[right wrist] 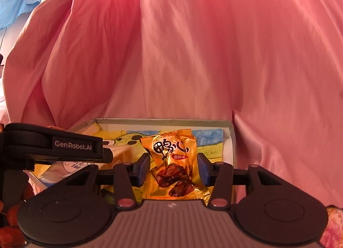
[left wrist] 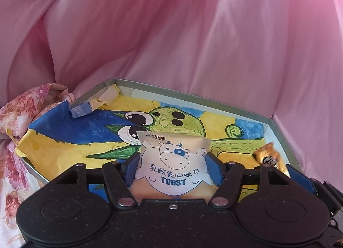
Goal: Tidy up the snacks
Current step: 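Carry the TOAST bag and jerky pouch into the grey tray with both tools, then open both tools to release the snacks and withdraw from the tray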
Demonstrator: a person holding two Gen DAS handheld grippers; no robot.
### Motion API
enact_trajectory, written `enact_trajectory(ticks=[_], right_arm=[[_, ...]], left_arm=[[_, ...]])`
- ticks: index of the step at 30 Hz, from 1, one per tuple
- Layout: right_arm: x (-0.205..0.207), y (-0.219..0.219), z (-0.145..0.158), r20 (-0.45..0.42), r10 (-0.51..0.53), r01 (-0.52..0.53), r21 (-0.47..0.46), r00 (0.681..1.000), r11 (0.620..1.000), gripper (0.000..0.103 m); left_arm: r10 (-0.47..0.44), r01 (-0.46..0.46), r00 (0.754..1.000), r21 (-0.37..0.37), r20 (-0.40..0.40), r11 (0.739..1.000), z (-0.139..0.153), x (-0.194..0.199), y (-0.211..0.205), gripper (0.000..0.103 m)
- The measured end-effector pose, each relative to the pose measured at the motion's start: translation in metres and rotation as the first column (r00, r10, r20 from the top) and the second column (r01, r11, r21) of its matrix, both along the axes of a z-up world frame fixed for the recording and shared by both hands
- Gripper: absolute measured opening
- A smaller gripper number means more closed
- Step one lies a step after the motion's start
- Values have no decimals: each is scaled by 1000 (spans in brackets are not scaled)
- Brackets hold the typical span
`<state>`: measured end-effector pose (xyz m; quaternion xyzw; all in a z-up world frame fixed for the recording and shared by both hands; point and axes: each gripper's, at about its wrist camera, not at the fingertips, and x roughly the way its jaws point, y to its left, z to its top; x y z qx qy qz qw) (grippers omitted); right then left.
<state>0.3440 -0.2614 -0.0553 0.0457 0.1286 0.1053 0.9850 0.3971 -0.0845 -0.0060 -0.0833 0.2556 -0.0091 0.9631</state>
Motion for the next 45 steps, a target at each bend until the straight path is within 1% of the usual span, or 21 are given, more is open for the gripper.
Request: enact_trajectory(ticks=[2, 5, 7, 8, 10, 13, 14, 16, 17, 18, 22, 25, 29, 34, 37, 42, 45], right_arm=[[0, 0, -1, -7, 3, -3, -2, 1000, 1000, 56], [1, 1, 2, -5, 5, -5, -3, 1000, 1000, 60], [0, 1, 6, 4, 4, -4, -10, 1000, 1000, 70], [-2, 1, 8, 10, 2, -2, -14, 1000, 1000, 73], [-7, 1, 13, 22, -6, 7, -20, 1000, 1000, 83], [-17, 1, 23, 47, -21, 22, -25, 999, 999, 92], [-21, 1, 27, 54, -25, 26, -28, 998, 999, 93], [-33, 0, 34, 72, -43, 45, -31, 996, 999, 101], [-40, -1, 38, 83, -53, 55, -27, 995, 998, 102], [-48, -3, 41, 94, -62, 64, -22, 994, 998, 103], [-73, -5, 55, 99, -78, 80, -15, 992, 997, 103], [-96, -6, 63, 89, -80, 82, -25, 993, 996, 103], [-133, -7, 65, 75, -68, 71, -37, 995, 997, 103], [-181, -6, 61, 80, -64, 69, -62, 995, 996, 103], [-207, -6, 59, 84, -70, 75, -61, 994, 995, 103], [-243, -5, 54, 63, -75, 78, -51, 995, 996, 103], [-261, -2, 49, 38, -68, 70, -61, 997, 996, 103]], left_arm=[[8, -8, 1000, 2, 5, 1000, 1, -1, 1, 71], [21, -21, 1000, -5, 20, 1000, 7, -5, 4, 81], [29, -29, 999, -18, 33, 999, 12, -10, 7, 83], [30, -30, 999, -24, 39, 999, 15, -12, 9, 85], [32, -30, 998, -33, 51, 999, 22, -18, 12, 87], [38, -35, 996, -40, 79, 999, 34, -33, 17, 88], [39, -35, 995, -42, 89, 998, 38, -38, 19, 89], [42, -37, 993, -50, 111, 998, 46, -52, 23, 91], [45, -38, 992, -54, 122, 998, 50, -60, 24, 95], [47, -39, 990, -54, 135, 998, 54, -68, 26, 97], [37, -32, 983, -29, 182, 999, 66, -106, 29, 98], [31, -29, 980, -9, 196, 1000, 71, -134, 33, 99], [24, -28, 979, 16, 201, 999, 72, -172, 41, 99], [5, -16, 985, 60, 171, 998, 64, -217, 50, 99], [1, -14, 989, 82, 151, 997, 57, -242, 55, 100], [-9, -2, 994, 106, 106, 994, 43, -279, 63, 100], [-23, 14, 998, 126, 67, 992, 33, -294, 67, 100]])
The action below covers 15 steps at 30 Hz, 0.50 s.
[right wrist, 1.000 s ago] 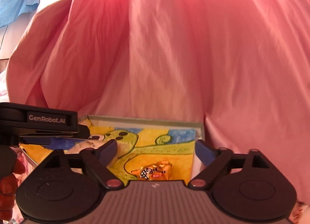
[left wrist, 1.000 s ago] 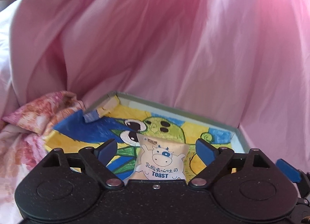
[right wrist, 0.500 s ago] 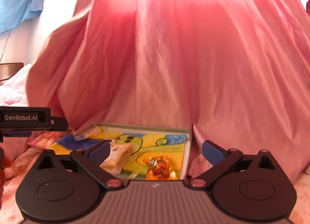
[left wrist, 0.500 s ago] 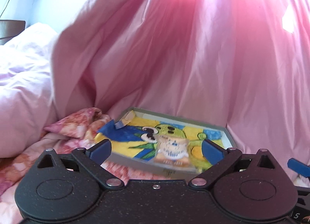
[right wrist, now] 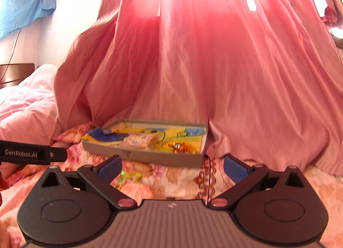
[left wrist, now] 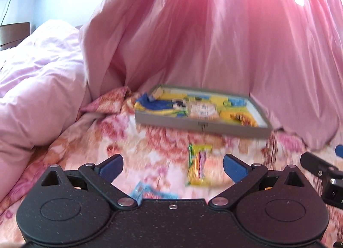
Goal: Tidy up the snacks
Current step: 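Open both tools to release the snacks and withdraw from the tray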
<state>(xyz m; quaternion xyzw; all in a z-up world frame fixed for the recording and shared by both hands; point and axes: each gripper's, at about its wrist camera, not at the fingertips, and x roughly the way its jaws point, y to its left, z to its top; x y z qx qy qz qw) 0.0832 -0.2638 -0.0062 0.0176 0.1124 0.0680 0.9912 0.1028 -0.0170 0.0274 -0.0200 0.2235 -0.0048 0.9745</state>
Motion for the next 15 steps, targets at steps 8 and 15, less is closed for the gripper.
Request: enact_trajectory(ticks=[8, 15], right_arm=[[-38, 8, -16, -84, 17, -19, -21, 996, 1000, 103], [-49, 16, -27, -173, 19, -24, -27, 985, 999, 103]], left_arm=[[-1, 2, 996, 13, -88, 1000, -20, -28, 12, 99], [-1, 9, 990, 51, -140, 999, -28, -38, 14, 99]])
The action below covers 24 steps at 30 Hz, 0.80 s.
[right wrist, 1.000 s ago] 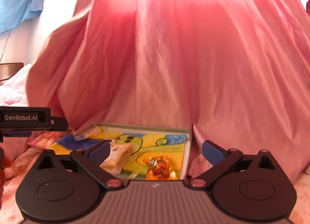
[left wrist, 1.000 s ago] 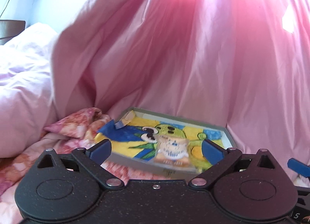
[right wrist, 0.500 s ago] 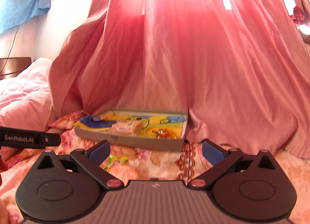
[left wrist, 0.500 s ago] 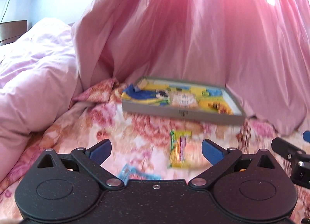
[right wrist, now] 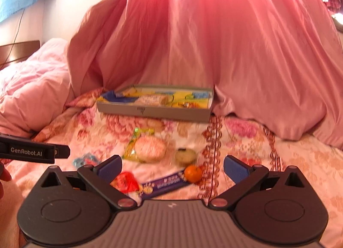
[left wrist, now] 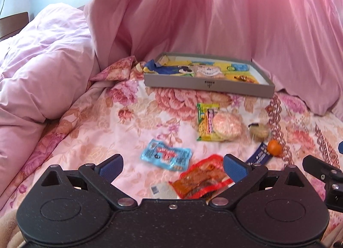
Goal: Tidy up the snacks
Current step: 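Open both tools to release the snacks and withdraw from the tray, then move both tools back over the remaining snacks on the bedspread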
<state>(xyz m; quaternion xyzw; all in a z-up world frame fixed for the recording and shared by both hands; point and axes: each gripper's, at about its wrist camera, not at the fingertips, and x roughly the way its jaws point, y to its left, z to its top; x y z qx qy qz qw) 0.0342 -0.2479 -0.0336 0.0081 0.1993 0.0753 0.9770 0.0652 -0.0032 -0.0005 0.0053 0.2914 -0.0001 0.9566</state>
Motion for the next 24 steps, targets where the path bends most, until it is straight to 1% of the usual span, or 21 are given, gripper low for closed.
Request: enact_trajectory(ticks=[10, 15, 18, 24], right_arm=[[5, 2, -14, -120, -2, 2, -1, 993, 1000, 103], [8, 3, -18, -148, 6, -7, -6, 989, 1000, 103], [10, 4, -20, -166, 8, -9, -5, 986, 1000, 103], [16, 3, -24, -205, 11, -12, 0, 979, 1000, 103]], left_arm=[[-8, 11, 996, 24, -90, 1000, -11, 0, 0, 99], [-5, 9, 992, 29, -123, 1000, -16, 3, 0, 99], [-4, 11, 990, 45, -144, 999, -20, 6, -2, 99], [-15, 24, 986, 52, -168, 998, -26, 10, -3, 99]])
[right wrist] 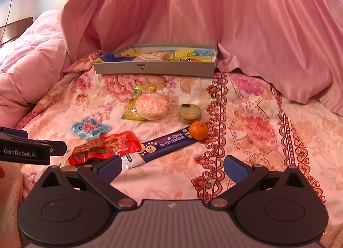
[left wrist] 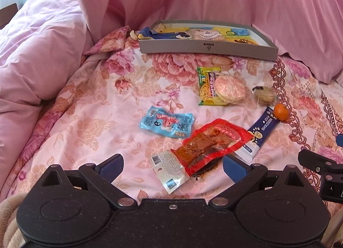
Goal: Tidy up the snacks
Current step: 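Move both tools back over the remaining snacks on the bedspread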
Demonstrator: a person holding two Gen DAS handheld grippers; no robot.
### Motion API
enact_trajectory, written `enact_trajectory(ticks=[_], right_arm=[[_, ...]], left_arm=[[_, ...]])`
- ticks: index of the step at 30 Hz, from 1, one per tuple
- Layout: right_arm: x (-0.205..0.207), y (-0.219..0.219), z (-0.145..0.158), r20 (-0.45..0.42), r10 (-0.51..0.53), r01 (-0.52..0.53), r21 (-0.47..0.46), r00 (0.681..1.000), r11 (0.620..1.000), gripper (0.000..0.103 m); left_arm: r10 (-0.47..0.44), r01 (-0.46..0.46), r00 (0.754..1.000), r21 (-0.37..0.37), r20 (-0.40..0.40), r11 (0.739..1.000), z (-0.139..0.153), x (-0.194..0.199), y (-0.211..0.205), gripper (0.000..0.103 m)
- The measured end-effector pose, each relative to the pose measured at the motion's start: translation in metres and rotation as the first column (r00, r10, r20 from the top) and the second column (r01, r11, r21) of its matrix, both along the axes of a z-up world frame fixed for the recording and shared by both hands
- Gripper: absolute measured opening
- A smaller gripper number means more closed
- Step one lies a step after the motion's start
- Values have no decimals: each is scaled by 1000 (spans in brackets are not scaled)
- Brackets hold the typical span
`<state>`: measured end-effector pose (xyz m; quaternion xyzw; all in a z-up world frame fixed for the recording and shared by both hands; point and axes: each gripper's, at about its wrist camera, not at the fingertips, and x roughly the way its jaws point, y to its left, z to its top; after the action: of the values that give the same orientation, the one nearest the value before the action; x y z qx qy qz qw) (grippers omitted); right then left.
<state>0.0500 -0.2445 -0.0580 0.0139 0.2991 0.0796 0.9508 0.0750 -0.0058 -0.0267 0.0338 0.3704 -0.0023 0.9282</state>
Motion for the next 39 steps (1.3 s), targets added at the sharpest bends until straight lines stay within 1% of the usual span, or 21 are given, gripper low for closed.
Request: enact_trajectory(ticks=[8, 13, 25, 28, 30, 33, 37, 39], right_arm=[[12, 1, -3, -58, 18, -18, -1, 998, 1000, 103], [21, 3, -5, -90, 52, -53, -10, 995, 999, 103], [51, 1, -14, -143, 106, -109, -18, 984, 994, 103], [63, -4, -15, -138, 112, -118, -39, 984, 992, 103], [71, -9, -16, -132, 130, -135, -35, 983, 990, 103], [84, -15, -18, -114, 154, -157, -21, 982, 987, 103], [103, -20, -26, -102, 155, -157, -6, 983, 988, 103], [110, -23, -29, -97, 154, -154, 7, 983, 988, 103]], left_arm=[[-17, 16, 1000, -12, -25, 1000, -8, 8, 2, 99], [-28, 27, 999, -20, -31, 999, -13, 13, 3, 99], [-83, 79, 995, -67, -60, 995, -24, 34, 8, 99], [-122, 117, 991, -78, -59, 990, -27, 44, 9, 99], [-163, 158, 985, -90, -57, 983, -29, 52, 9, 99], [-226, 215, 972, -139, -62, 967, -34, 65, 9, 99], [-267, 251, 960, -173, -81, 953, -41, 78, 9, 98], [-275, 257, 956, -166, -98, 952, -44, 81, 8, 96]])
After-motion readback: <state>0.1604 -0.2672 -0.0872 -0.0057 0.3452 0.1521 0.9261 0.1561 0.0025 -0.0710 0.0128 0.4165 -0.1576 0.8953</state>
